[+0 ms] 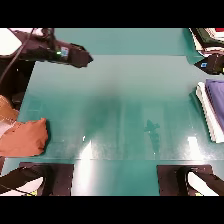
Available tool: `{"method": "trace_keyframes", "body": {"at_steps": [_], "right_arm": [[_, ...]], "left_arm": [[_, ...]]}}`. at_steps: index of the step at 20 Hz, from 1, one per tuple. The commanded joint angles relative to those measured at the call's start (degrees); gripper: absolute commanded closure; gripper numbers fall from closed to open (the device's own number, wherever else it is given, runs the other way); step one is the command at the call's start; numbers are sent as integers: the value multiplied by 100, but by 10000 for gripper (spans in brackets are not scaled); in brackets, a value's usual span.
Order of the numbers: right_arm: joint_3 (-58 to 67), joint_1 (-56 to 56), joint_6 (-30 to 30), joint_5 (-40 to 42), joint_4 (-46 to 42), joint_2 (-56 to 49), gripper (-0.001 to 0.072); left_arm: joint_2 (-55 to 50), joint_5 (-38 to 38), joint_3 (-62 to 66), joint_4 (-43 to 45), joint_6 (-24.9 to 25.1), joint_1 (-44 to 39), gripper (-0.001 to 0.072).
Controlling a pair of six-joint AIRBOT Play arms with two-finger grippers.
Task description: Fold the shirts.
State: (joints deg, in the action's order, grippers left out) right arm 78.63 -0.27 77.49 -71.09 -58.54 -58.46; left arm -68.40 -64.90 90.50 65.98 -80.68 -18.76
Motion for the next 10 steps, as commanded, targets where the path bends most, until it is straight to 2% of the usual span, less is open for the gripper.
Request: {"method": "trace_keyframes", "body": {"at_steps": [1,4,6,7,8,10], "right_arm": [[4,7,2,-70,7,4,693],[4,7,2,-74,7,2,692],[4,7,2,-70,4,2,692],[4,7,2,-68,4,2,692],[4,7,2,-66,7,2,692],[4,7,2,-68,4,2,692]], "left_arm": [[535,-1552,-85,1027,9,570,683],[1331,-2479,-822,1971,4,1250,682],[1753,-2699,-1626,2752,-199,1585,655],[1891,-2706,-2031,3018,-236,1738,401],[1956,-2651,-2450,3235,-400,1893,117],[1978,-2461,-3213,3392,-605,2186,88]]}}
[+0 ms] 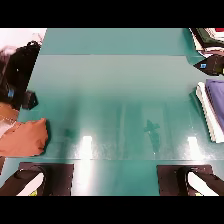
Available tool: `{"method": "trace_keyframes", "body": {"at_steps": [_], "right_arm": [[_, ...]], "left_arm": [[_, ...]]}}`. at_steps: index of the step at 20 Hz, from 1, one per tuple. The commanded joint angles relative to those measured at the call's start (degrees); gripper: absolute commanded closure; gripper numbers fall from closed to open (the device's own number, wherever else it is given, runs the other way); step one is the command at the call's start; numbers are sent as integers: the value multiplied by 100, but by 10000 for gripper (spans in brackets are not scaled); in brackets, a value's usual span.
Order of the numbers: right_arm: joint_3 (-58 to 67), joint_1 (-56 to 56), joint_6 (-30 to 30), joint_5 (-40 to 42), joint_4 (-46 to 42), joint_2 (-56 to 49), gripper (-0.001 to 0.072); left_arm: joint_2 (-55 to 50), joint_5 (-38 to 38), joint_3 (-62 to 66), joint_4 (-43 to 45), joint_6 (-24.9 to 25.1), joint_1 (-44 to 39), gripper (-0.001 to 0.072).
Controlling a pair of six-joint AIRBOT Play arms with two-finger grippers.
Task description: Fold the shirts.
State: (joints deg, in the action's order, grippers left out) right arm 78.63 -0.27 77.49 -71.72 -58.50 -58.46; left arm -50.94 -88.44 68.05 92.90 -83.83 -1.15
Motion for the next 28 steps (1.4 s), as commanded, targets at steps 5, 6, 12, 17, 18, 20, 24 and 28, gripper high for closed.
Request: {"method": "trace_keyframes", "body": {"at_steps": [5,6,12,17,18,20,24,28], "right_arm": [[4,7,2,0,0,2,693],[4,7,2,2,-2,2,693],[4,7,2,63,-2,2,693],[7,4,2,339,9,33,693],[15,4,2,450,35,66,693],[170,4,2,586,48,92,693],[748,4,2,824,42,92,693],[1215,4,2,935,39,92,693]], "left_arm": [[229,874,-2686,706,-551,833,89],[229,1012,-2879,737,-638,833,89],[229,942,-3014,706,-918,833,680],[229,444,-997,254,-721,796,683],[229,304,-352,225,-723,675,684],[229,201,984,223,-728,199,684],[149,680,2889,223,-787,-1283,685],[-459,1272,3442,225,-767,-2782,686]]}}
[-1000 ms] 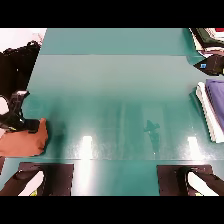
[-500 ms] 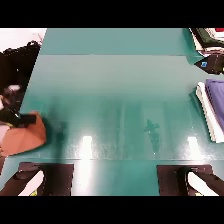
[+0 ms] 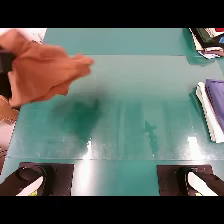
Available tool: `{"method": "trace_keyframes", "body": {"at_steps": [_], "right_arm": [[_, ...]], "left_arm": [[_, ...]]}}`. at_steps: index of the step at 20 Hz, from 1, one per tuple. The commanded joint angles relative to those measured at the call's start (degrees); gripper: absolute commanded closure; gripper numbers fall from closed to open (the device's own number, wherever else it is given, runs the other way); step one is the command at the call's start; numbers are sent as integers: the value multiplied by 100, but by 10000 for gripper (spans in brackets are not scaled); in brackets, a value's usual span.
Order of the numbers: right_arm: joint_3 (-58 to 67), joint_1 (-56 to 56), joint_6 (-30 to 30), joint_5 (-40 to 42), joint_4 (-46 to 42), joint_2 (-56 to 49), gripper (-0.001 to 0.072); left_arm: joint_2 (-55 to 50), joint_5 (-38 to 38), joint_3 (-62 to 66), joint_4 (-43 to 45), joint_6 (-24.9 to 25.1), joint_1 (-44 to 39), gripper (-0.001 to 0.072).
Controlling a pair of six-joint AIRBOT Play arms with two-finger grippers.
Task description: Fold the shirts.
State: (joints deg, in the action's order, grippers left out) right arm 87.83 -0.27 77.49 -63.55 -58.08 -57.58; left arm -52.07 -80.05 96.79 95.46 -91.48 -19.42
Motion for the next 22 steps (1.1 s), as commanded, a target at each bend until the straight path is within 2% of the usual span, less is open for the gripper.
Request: {"method": "trace_keyframes", "body": {"at_steps": [1,3,5,6,7,8,9,12,16,19,22], "right_arm": [[367,4,2,116,-4,4,693],[439,4,2,118,-4,4,693],[437,4,2,118,-11,4,693],[437,4,2,107,-35,4,693],[437,4,2,98,-39,4,692],[437,4,2,98,-44,4,693],[437,4,2,98,-42,4,693],[437,4,2,76,-42,4,693],[435,4,2,0,-42,4,693],[431,4,2,-24,-42,0,693],[431,4,2,-127,-48,-2,693]], "left_arm": [[-599,522,570,-33,0,-1305,686],[-1250,553,570,-273,153,-1974,684],[-1982,643,570,-968,304,-2470,682],[-2354,726,570,-1449,555,-2636,681],[-2664,837,570,-1862,802,-2730,585],[-2955,984,570,-2249,905,-2739,299],[-3156,1108,570,-2413,905,-2706,143],[-3300,1108,573,-1864,940,-2218,141],[-3316,579,420,-1733,822,-654,141],[-3335,643,-341,-2131,616,404,141],[-3342,1316,-1532,-3008,619,1036,141]]}}
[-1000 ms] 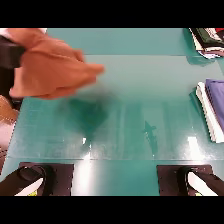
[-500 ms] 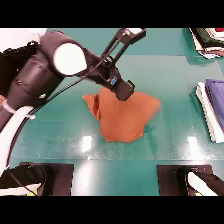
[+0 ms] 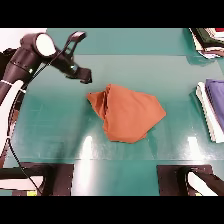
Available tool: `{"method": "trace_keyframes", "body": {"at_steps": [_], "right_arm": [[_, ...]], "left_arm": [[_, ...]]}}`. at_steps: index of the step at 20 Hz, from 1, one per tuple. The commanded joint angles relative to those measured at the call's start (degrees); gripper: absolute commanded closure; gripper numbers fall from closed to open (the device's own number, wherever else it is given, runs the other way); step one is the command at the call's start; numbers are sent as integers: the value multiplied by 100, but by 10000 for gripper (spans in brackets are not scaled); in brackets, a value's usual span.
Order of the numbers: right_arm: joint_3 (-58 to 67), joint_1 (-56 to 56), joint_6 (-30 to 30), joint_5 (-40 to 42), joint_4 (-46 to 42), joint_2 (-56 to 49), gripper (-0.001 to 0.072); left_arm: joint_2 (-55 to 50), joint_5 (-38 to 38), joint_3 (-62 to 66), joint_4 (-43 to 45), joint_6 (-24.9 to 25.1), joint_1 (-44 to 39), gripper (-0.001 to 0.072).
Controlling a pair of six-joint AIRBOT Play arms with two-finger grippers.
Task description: Fold the shirts.
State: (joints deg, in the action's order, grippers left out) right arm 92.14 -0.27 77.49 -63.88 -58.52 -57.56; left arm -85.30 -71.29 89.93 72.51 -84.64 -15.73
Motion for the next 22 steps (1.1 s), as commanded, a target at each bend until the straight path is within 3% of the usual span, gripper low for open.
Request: {"method": "trace_keyframes", "body": {"at_steps": [1,4,9,10,12,13,18,19,20,21,22], "right_arm": [[0,4,2,-116,-7,-4,693],[0,4,2,-129,-4,-4,693],[-70,4,2,-240,-22,2,693],[-184,4,2,-251,-28,15,693],[-527,2,4,-389,-197,26,693],[-765,4,4,-505,-354,26,693],[-2439,-216,9,-1082,-809,26,689],[-2887,-319,9,-1086,-800,20,582],[-3285,-413,9,-1064,-745,-33,359],[-3650,-516,4,-1064,-592,-153,188],[-4000,-586,2,-1064,-358,-350,173]], "left_arm": [[-42,704,-1200,-1016,-48,758,141],[-289,1307,-1818,-1620,-33,765,141],[-979,1408,-1838,-2892,308,726,142],[-1023,1432,-1838,-2896,304,726,263],[-1010,1519,-1775,-2896,315,732,652],[-1003,1502,-1648,-2879,376,758,683],[-975,673,-304,-2319,413,905,683],[-975,511,-31,-2175,415,905,683],[-975,409,164,-2146,422,905,683],[-975,376,293,-2146,439,905,683],[-975,376,365,-2153,461,905,683]]}}
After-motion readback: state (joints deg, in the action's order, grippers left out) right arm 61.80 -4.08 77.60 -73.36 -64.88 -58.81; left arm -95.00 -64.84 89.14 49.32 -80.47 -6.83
